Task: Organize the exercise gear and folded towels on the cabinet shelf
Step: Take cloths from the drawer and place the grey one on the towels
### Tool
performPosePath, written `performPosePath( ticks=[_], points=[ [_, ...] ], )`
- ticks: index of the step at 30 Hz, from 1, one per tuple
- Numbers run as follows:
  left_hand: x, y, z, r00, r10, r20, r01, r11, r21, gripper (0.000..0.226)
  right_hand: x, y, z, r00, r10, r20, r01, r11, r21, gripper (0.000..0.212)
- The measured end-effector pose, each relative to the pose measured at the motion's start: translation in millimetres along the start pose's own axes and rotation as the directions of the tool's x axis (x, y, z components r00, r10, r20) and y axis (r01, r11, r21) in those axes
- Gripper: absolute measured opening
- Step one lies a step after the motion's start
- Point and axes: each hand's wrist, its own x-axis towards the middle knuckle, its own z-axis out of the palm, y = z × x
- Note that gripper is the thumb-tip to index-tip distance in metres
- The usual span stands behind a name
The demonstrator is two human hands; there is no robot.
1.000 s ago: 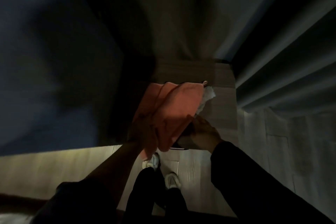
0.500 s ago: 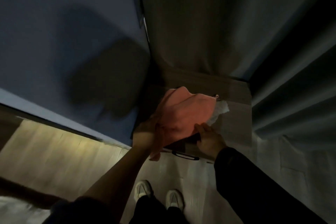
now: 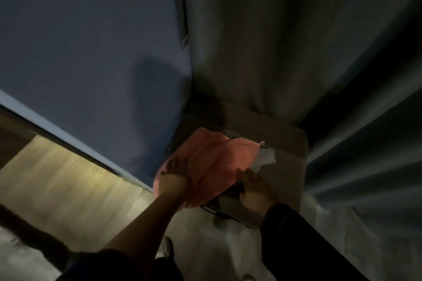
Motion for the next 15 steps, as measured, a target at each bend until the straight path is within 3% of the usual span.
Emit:
performPosePath(
  ticks=[1, 7, 10, 12, 15],
  points=[
    [0, 4, 7, 0.999, 0.04, -0.034, -0.033, 0.985, 0.169, 0.06, 2, 8, -2, 1.0, -0.026, 0.005, 0.026, 0.999, -0.029, 0.073],
    [-19, 44, 45, 0.983, 0.123, -0.133, -0.098, 0.979, 0.179, 0.077, 21, 36, -6, 0.975, -0.215, -0.055, 0.204, 0.966, -0.16, 0.064],
    [-11, 47, 65, 0.997, 0.02, -0.077, -0.003, 0.977, 0.213, 0.085, 28, 43, -1, 0.961, -0.269, -0.066, 0.251, 0.947, -0.2, 0.064],
    [-3, 46, 75, 0.997, -0.052, -0.064, 0.066, 0.968, 0.241, 0.073, 33, 45, 6, 0.949, -0.3, -0.094, 0.268, 0.93, -0.253, 0.067],
    [7, 36, 83, 0.983, -0.084, -0.164, 0.108, 0.983, 0.145, 0.039, 44, 46, 16, 0.945, -0.316, -0.086, 0.28, 0.917, -0.284, 0.071]
  ],
)
